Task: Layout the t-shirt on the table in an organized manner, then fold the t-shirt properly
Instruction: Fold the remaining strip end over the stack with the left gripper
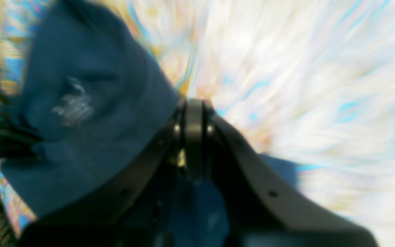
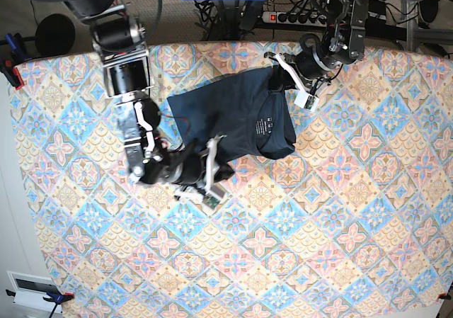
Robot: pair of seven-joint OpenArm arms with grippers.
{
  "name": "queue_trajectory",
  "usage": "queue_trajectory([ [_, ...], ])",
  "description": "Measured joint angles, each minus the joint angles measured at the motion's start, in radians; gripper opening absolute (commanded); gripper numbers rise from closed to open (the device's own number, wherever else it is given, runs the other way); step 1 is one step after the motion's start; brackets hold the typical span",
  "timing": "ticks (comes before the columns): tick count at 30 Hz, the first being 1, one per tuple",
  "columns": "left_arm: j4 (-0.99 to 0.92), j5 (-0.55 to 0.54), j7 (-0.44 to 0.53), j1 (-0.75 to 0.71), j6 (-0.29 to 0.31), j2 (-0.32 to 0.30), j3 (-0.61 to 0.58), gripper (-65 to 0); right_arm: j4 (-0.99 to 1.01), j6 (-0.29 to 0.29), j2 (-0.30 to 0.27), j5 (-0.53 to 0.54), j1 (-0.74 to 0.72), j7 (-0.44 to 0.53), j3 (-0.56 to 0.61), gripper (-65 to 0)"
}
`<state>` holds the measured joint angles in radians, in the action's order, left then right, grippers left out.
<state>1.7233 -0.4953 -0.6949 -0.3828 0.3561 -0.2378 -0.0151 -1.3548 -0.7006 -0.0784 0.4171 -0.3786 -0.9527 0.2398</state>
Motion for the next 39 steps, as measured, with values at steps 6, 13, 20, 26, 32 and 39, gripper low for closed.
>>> queue_trajectory([
  [6,0.144,-0.028,-0.031,-0.058,-0.023,0.000,0.001,-65.0,0.043,0.000,0.002,-0.017,0.003,-0.010,0.000,-65.0],
  [13,0.179,-0.106,-0.031,-0.064,-0.023,0.003,-0.005,-65.0,0.219,0.004,0.035,-0.116,-0.051,0.011,0.006,-65.0],
  [20,0.098,-0.103,-0.022,-0.053,-0.022,-0.013,-0.063,-65.0,0.386,0.005,0.055,-0.298,-0.123,0.102,0.007,-65.0],
  [26,0.011,-0.108,-0.026,0.016,-0.021,-0.013,-0.057,-65.0,0.385,0.012,0.042,-0.306,-0.130,0.099,0.088,-65.0],
  [32,-0.050,-0.110,-0.023,0.095,-0.016,-0.028,-0.057,-65.0,0.148,-0.002,-0.074,-0.291,-0.038,-0.001,0.145,-65.0],
  [39,-0.146,-0.113,-0.027,0.227,-0.064,-0.031,-0.063,-65.0,-0.081,0.005,-0.161,-0.254,0.118,-0.063,0.139,-65.0],
])
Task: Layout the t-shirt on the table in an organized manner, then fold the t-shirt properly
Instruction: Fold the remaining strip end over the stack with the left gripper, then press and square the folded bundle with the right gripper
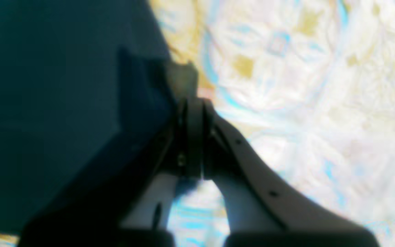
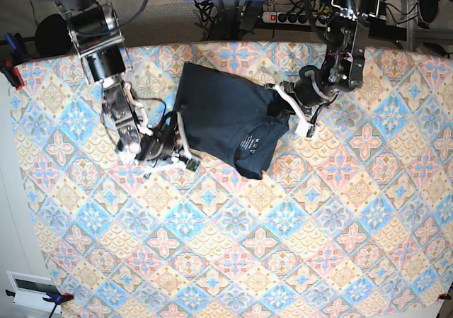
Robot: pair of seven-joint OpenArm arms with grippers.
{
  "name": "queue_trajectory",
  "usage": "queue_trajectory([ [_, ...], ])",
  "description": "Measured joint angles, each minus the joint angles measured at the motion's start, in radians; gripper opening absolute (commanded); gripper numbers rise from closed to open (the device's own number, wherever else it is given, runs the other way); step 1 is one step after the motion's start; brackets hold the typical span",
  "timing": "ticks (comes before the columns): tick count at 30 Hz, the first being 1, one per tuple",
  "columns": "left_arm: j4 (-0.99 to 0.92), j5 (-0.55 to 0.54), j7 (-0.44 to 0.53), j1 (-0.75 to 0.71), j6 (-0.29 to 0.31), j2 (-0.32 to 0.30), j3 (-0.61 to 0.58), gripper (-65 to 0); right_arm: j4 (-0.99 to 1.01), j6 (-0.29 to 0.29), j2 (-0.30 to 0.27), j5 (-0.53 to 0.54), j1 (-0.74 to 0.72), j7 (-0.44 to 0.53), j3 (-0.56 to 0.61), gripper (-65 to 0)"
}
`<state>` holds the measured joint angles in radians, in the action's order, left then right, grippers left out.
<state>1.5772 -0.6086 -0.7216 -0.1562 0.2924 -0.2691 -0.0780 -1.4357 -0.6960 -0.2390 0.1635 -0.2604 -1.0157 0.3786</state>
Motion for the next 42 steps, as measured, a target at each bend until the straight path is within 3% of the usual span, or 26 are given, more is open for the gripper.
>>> queue_trajectory([
  [3,-0.054,-0.008,0.008,0.045,0.002,0.000,0.002,-65.0,-0.074,-0.008,-0.052,0.109,0.072,-0.003,-0.023,-65.0],
  [6,-0.103,-0.001,0.004,0.106,-0.002,0.019,-0.001,-65.0,-0.128,0.004,-0.084,0.127,0.127,-0.071,-0.091,-65.0],
  [10,-0.179,0.006,0.008,0.195,-0.011,0.064,0.004,-65.0,-0.231,0.000,-0.066,0.212,0.214,-0.062,-0.173,-65.0],
  [14,-0.266,0.010,0.009,0.273,-0.011,0.102,0.003,-65.0,-0.313,0.000,-0.069,0.207,0.288,-0.110,-0.204,-65.0],
  [18,-0.362,0.010,0.118,0.337,-0.015,0.165,0.000,-65.0,-0.398,0.001,-0.075,0.202,0.299,-0.116,-0.211,-65.0],
  [21,-0.380,0.006,0.122,0.358,-0.015,0.203,0.003,-65.0,-0.447,-0.006,-0.062,0.227,0.298,-0.105,-0.254,-65.0],
  [24,-0.304,-0.015,0.092,0.346,-0.015,0.199,0.026,-65.0,-0.466,0.003,-0.067,0.205,0.296,-0.116,-0.289,-65.0],
  [27,-0.210,-0.052,0.068,0.303,-0.011,0.179,0.092,-65.0,-0.475,0.000,-0.066,0.322,0.314,-0.112,-0.293,-65.0],
  [30,-0.135,-0.091,0.050,0.208,-0.018,0.131,0.184,-65.0,-0.475,-0.003,-0.011,0.411,0.330,-0.119,-0.318,-65.0],
  [34,-0.040,-0.150,0.036,0.073,-0.023,0.055,0.289,-65.0,-0.473,0.001,0.088,0.438,0.317,-0.115,-0.362,-65.0],
  [42,0.139,-0.206,0.035,-0.126,-0.014,0.028,0.426,-65.0,-0.335,0.000,0.278,0.439,0.313,-0.101,-0.335,-65.0],
])
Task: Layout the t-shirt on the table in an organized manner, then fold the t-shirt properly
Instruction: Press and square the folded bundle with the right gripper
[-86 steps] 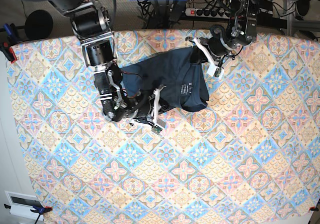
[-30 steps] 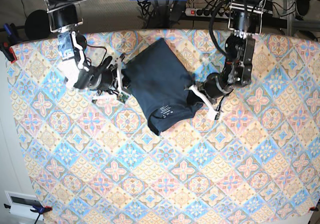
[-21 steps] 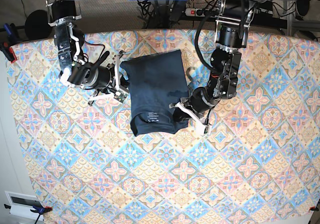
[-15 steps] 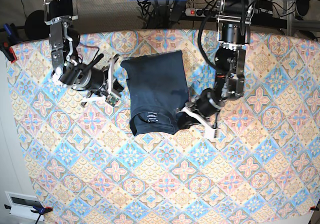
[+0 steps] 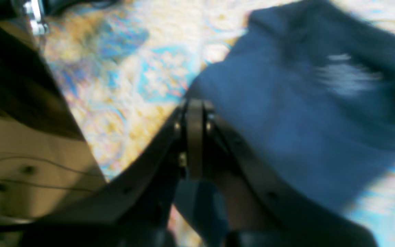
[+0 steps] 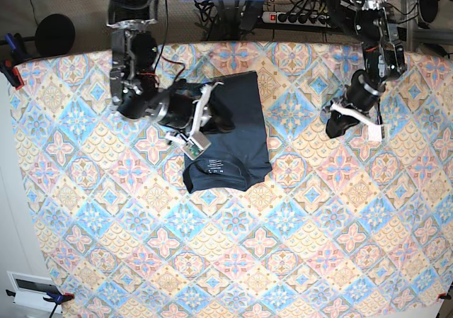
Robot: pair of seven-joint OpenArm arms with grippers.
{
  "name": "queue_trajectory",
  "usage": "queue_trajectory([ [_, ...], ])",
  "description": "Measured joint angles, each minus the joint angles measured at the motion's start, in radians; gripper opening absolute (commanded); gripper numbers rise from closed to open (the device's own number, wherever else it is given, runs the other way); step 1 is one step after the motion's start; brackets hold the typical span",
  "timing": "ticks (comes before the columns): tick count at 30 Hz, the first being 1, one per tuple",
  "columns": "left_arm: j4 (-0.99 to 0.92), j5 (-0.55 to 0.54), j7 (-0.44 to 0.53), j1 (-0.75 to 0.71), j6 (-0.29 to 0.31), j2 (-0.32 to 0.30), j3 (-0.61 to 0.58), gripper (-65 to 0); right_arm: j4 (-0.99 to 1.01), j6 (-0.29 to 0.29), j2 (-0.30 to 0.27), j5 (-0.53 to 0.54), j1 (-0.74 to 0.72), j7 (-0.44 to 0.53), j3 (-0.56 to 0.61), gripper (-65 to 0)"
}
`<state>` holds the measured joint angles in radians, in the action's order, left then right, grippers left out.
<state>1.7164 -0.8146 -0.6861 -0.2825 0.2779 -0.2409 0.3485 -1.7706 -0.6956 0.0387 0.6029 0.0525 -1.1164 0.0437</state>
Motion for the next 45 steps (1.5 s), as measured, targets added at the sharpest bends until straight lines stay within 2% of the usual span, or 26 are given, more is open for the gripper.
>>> queue_trajectory([
  [2,0.033,0.004,0.003,-0.031,-0.006,-0.003,0.014,-65.0,0.076,-0.001,0.023,-0.010,0.005,0.018,0.004,-65.0],
  [7,0.074,-0.004,0.005,-0.061,0.002,-0.002,0.017,-65.0,0.165,0.003,0.013,-0.019,0.004,0.151,0.005,-65.0],
  [18,0.071,-0.001,0.005,-0.072,-0.001,0.003,0.013,-65.0,0.431,0.005,0.017,-0.010,0.002,0.331,0.005,-65.0],
  [24,0.071,-0.002,0.005,-0.075,0.000,0.003,0.012,-65.0,0.524,-0.027,0.014,0.010,-0.006,0.432,0.000,-65.0],
  [26,0.071,-0.001,0.005,-0.077,-0.001,0.003,0.012,-65.0,0.527,-0.026,0.014,0.010,-0.006,0.444,-0.001,-65.0],
  [30,0.071,-0.002,0.005,-0.077,0.000,0.004,0.013,-65.0,0.520,0.014,0.034,-0.015,-0.008,0.443,-0.048,-65.0],
  [35,0.071,-0.002,0.005,-0.075,0.000,0.003,0.013,-65.0,0.528,0.001,0.041,-0.017,-0.033,0.420,-0.147,-65.0],
  [37,0.071,-0.001,0.005,-0.075,0.000,0.005,0.013,-65.0,0.533,0.031,0.019,-0.026,-0.054,0.417,-0.185,-65.0],
  [41,0.071,-0.002,0.005,-0.075,0.000,0.005,0.016,-65.0,0.534,0.045,-0.060,-0.023,-0.077,0.436,-0.215,-65.0],
  [45,0.071,-0.002,0.005,-0.074,0.000,0.005,0.016,-65.0,0.544,0.045,-0.073,-0.044,-0.111,0.413,-0.285,-65.0],
])
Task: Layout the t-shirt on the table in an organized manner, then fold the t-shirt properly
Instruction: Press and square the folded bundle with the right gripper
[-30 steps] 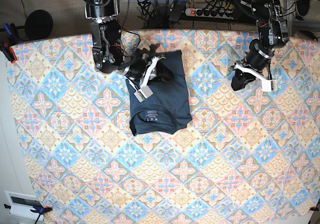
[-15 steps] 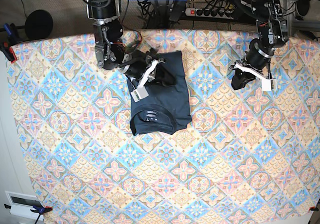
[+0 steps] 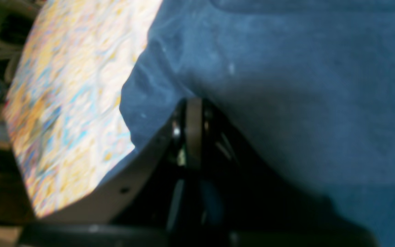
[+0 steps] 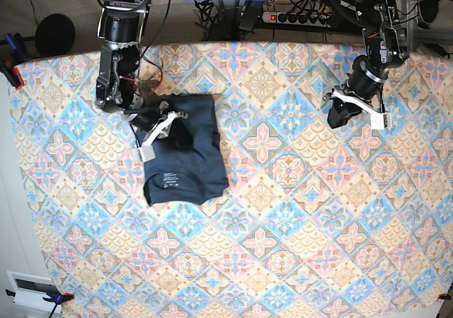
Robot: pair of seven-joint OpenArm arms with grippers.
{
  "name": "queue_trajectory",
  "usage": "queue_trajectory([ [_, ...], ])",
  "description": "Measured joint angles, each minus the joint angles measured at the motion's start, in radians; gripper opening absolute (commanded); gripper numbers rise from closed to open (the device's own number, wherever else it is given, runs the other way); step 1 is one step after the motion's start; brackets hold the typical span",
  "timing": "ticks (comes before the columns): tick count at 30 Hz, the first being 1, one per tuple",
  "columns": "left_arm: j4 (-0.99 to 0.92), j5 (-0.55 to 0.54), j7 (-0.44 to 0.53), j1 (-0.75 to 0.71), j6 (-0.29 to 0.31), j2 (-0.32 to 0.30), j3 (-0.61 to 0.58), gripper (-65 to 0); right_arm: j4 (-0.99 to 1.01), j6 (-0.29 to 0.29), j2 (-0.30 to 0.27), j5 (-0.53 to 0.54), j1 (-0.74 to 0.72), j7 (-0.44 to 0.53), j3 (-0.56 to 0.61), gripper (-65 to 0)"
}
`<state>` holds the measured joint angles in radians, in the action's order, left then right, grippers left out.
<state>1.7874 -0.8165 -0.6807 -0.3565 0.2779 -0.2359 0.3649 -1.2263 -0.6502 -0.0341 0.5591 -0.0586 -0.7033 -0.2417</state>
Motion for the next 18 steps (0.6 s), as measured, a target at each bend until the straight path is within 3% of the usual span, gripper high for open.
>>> queue_trajectory([
  [8,-0.002,0.002,0.000,0.002,0.000,0.000,0.000,-65.0,0.010,0.027,-0.105,-0.037,-0.082,-0.023,-0.027,-65.0],
  [18,-0.002,0.002,0.000,0.002,0.000,0.000,0.000,-65.0,-0.001,0.030,-0.116,-0.036,-0.108,-0.053,-0.027,-65.0],
])
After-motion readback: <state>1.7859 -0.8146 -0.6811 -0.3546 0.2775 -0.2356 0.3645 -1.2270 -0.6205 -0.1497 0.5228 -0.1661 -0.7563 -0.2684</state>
